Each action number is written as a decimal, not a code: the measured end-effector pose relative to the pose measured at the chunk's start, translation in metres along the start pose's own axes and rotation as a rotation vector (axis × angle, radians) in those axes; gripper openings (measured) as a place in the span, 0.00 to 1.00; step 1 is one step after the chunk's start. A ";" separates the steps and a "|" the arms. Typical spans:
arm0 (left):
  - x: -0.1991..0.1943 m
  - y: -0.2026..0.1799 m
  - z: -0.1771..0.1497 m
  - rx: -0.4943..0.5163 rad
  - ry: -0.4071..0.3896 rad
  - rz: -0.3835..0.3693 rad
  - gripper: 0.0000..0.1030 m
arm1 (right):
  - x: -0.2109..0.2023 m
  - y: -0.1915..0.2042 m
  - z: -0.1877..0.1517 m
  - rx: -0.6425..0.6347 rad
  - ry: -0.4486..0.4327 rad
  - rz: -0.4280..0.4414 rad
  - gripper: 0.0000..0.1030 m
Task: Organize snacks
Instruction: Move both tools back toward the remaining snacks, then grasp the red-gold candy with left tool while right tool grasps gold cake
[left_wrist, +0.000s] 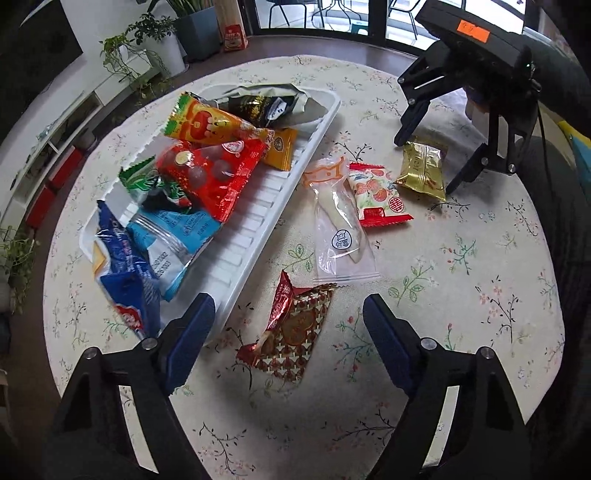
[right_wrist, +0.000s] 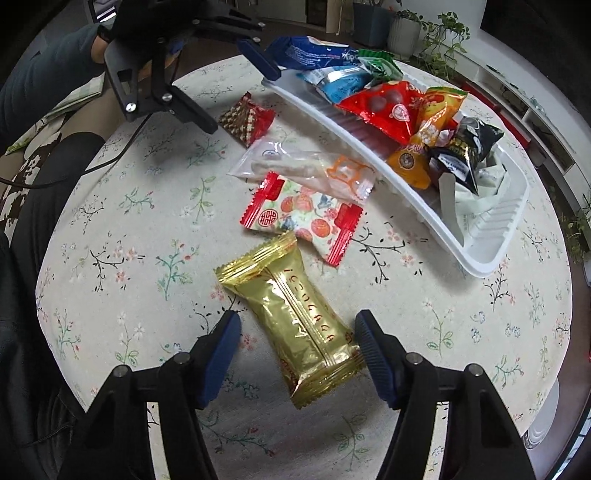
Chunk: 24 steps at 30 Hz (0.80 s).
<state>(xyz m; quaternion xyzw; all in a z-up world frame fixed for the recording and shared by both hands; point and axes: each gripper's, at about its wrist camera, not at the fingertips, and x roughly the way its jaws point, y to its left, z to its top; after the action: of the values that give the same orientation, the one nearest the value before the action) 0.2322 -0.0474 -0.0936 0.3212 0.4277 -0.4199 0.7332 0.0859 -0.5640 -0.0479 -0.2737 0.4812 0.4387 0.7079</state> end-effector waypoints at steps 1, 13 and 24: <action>-0.003 0.000 -0.002 -0.005 -0.005 0.004 0.79 | -0.001 0.000 -0.001 0.002 -0.001 0.001 0.66; -0.008 -0.022 -0.016 -0.052 -0.036 -0.116 0.79 | -0.005 0.007 0.003 -0.007 -0.007 -0.001 0.66; 0.018 -0.010 -0.004 -0.002 0.022 -0.076 0.79 | -0.002 0.001 -0.003 -0.001 0.009 0.009 0.66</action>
<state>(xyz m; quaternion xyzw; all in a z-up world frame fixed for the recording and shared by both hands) 0.2271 -0.0545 -0.1122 0.3085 0.4479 -0.4434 0.7124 0.0830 -0.5670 -0.0471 -0.2738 0.4854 0.4408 0.7037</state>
